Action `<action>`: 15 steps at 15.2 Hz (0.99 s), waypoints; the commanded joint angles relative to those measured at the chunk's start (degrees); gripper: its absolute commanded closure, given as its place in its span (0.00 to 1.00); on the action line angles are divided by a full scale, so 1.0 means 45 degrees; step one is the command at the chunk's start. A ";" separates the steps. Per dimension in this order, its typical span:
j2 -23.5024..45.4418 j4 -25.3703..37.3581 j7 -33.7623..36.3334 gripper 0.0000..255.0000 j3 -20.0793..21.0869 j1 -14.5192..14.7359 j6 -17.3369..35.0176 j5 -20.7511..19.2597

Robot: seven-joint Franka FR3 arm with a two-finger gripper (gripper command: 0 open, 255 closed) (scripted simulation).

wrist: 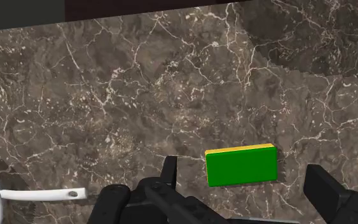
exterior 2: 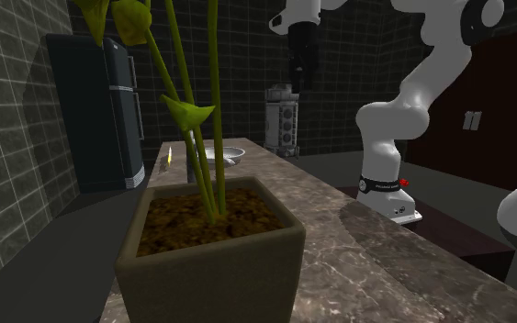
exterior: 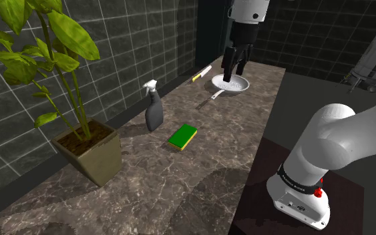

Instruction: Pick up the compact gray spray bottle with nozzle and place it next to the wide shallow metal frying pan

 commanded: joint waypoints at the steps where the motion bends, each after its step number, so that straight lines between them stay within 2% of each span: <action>1: 0.0000 0.0000 0.0000 0.00 0.0000 0.0000 0.0000 0.0000; 5: -0.0051 -0.0708 0.3285 0.00 0.2054 -0.0353 0.1592 0.0577; 9: 0.0670 -0.0757 0.6642 0.00 0.4260 -0.0978 0.3135 0.0820; 12: 0.1651 -0.0367 0.9277 0.00 0.5993 -0.1753 0.4162 0.0607; 15: 0.2929 0.0367 1.2063 0.00 0.7853 -0.2908 0.4972 -0.0058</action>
